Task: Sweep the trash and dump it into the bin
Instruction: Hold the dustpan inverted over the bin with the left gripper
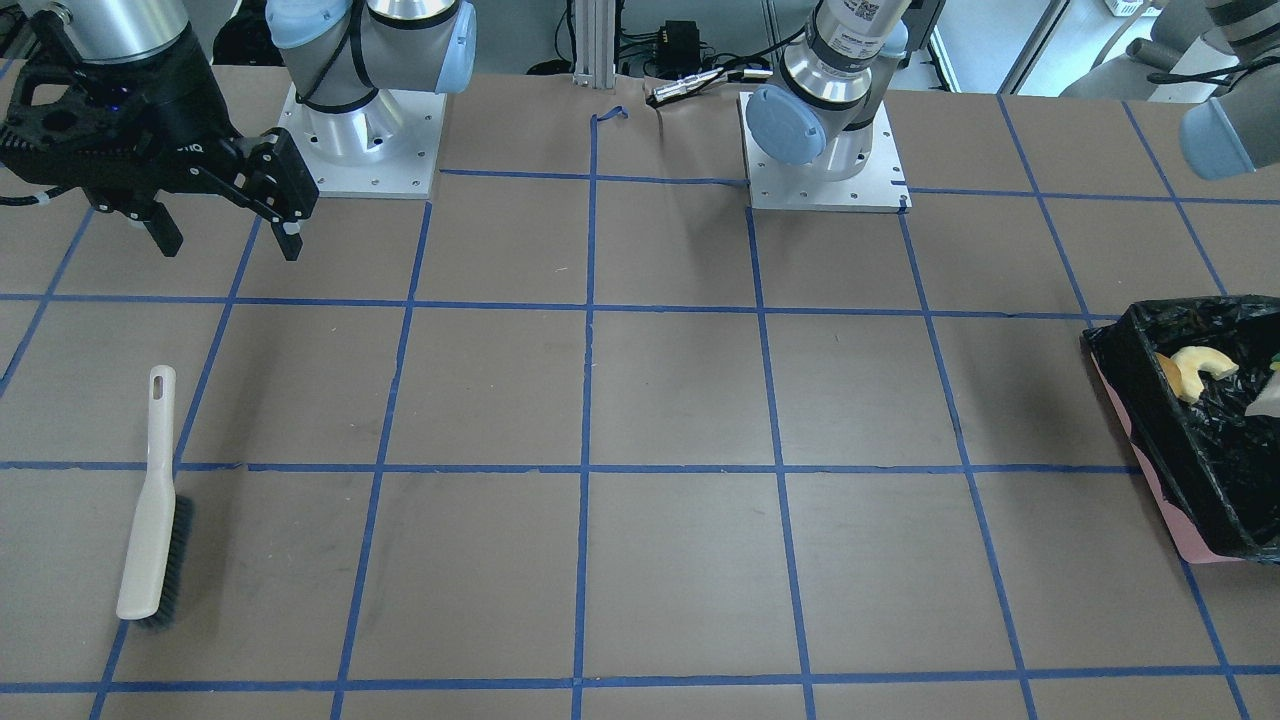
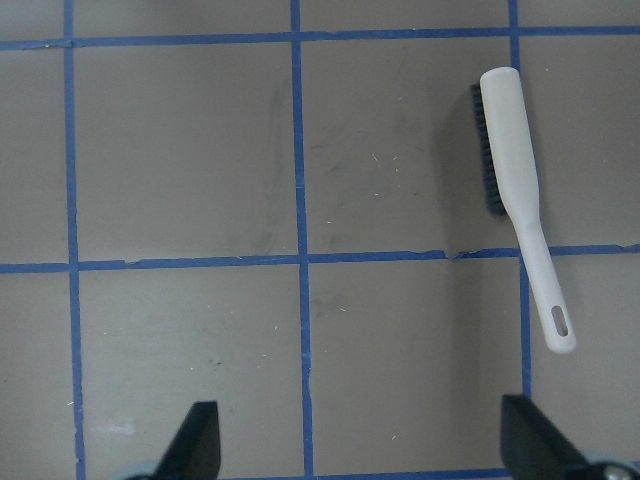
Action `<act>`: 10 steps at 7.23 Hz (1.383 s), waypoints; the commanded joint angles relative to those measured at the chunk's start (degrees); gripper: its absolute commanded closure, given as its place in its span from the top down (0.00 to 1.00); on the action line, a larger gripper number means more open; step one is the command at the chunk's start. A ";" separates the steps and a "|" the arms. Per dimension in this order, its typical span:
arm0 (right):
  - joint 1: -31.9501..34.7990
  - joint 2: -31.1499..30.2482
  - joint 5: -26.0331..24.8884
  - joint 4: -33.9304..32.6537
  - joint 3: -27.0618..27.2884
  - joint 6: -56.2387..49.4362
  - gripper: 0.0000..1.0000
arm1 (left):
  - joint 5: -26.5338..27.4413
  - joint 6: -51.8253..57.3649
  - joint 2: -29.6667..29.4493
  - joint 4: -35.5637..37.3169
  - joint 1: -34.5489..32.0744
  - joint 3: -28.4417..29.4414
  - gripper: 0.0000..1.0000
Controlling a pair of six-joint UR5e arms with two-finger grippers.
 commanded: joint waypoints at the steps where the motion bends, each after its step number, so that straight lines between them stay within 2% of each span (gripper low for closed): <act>1: 0.00 -0.06 1.15 0.05 -0.09 0.24 1.00 | 0.12 0.08 0.68 4.51 0.26 -2.12 0.00; 3: 0.00 -0.06 1.06 0.05 0.00 0.24 1.00 | 0.47 0.08 1.47 8.54 0.26 -4.05 0.00; 6: 0.00 -0.15 0.89 0.05 0.00 0.33 1.00 | 0.56 0.08 3.31 16.53 0.35 -10.29 0.00; 9: 0.00 -0.42 0.54 0.05 0.00 0.24 1.00 | 0.91 -1.77 2.96 24.19 0.26 -11.18 0.00; 10: 0.00 -0.42 0.54 0.05 0.00 0.32 1.00 | 0.74 -1.51 2.97 24.04 0.26 -11.18 0.00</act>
